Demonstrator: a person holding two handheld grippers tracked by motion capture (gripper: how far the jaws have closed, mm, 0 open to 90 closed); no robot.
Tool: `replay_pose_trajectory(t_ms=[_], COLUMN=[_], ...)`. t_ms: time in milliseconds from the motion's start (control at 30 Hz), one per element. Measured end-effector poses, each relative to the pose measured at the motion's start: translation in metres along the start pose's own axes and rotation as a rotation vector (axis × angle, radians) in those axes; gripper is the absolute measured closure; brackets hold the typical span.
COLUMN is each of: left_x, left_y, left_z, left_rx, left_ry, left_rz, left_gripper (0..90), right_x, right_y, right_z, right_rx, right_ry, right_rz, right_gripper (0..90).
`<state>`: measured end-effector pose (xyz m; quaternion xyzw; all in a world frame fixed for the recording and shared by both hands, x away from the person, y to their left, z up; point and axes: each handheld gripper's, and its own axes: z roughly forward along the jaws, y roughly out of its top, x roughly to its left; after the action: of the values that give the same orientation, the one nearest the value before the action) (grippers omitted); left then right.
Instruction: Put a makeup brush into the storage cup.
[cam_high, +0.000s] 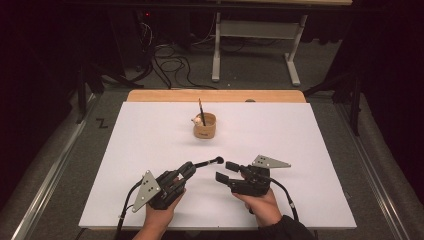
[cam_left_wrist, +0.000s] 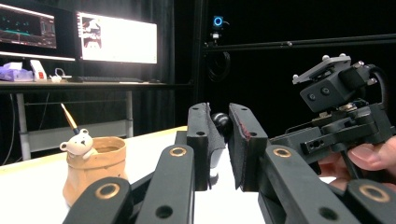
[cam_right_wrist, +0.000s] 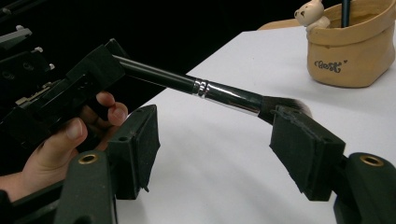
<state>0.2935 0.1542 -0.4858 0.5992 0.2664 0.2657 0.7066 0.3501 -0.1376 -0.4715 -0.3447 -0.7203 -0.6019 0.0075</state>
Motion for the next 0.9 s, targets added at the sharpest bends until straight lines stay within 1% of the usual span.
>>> replay_pose_trajectory(t_ms=[333,500,533,667,733,800,833,900], left_x=[0.001,0.001,0.0004,0.0008,0.0005,0.0002,0.001,0.0007], left_y=[0.0023,0.0031,0.003,0.003,0.0027,0.0023,0.0023,0.0019], left_z=[-0.0011,-0.0018,-0.002,-0.0025,-0.0024,-0.0021,-0.0015,-0.0012], left_rx=[-0.014,-0.021,-0.019,-0.013,-0.011,-0.008,-0.012,-0.006], left_ry=[0.003,0.004,0.001,0.001,-0.001,-0.003,-0.002,-0.007], left_rz=[-0.003,-0.005,-0.01,-0.007,-0.006,-0.004,0.005,0.004], left_gripper=[79.5,79.6,79.6,79.6,79.6,79.6,79.6,79.6], right_x=[0.001,0.0011,0.0011,0.0019,0.0023,0.0021,0.0021,0.0025], right_y=[0.0005,0.0004,0.0003,0.0007,0.001,0.0011,0.0011,0.001], right_z=[-0.0005,-0.0004,-0.0002,-0.0003,-0.0003,-0.0004,-0.0004,-0.0004], right_rx=[-0.008,-0.006,-0.006,-0.011,-0.011,-0.011,-0.01,-0.008], right_ry=[0.016,0.016,0.018,0.026,0.022,0.024,0.024,0.02], right_rz=[0.002,0.005,0.005,0.004,-0.006,-0.005,-0.003,-0.012], right_gripper=[33.0,33.0,32.9,32.9,32.9,32.9,33.1,33.6])
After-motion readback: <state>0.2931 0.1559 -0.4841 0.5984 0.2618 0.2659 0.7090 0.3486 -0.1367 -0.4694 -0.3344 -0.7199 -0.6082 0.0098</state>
